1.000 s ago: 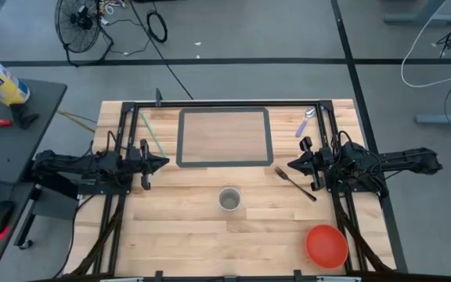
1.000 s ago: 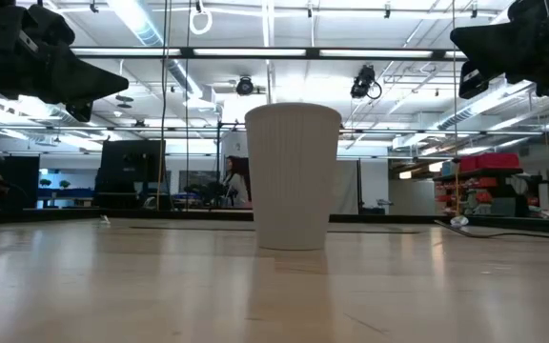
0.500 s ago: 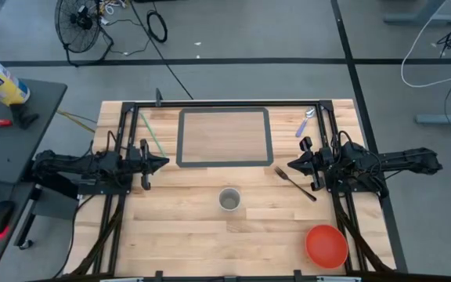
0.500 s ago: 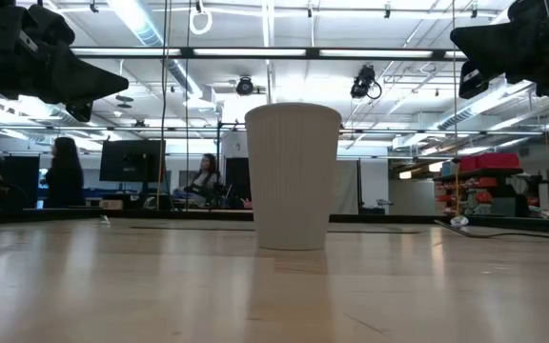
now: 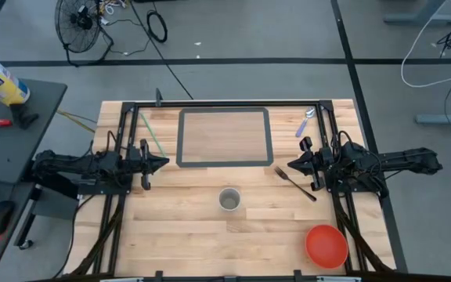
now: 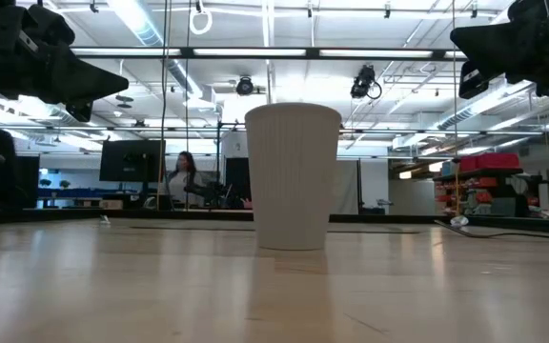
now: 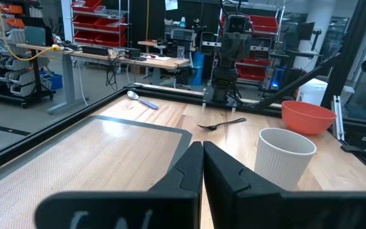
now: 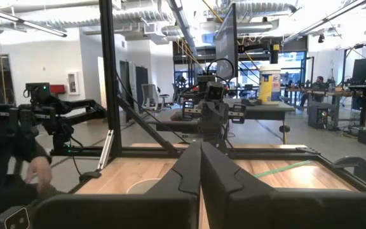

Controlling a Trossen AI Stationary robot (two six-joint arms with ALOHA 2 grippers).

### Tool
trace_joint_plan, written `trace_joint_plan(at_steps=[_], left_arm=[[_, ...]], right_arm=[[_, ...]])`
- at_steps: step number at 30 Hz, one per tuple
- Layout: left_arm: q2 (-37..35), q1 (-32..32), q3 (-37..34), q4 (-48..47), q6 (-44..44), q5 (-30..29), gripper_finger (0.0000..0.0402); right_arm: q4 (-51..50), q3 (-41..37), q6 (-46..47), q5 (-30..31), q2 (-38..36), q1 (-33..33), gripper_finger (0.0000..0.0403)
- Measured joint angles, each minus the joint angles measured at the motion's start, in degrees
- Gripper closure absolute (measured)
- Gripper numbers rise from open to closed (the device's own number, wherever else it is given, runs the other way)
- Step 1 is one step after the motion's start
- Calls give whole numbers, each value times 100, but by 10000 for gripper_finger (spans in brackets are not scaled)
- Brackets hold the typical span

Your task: Pick & Place Utensil

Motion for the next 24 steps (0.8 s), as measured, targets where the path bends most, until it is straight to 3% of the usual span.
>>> trace_joint_plan(at_steps=[18,24], left_arm=[[0,0,0,-1,-1,0,388],[1,-1,-32,207,-2,-2,387]], right_arm=[[7,0,-18,5,0,-2,392],[58,0,-34,485,0,-4,392]])
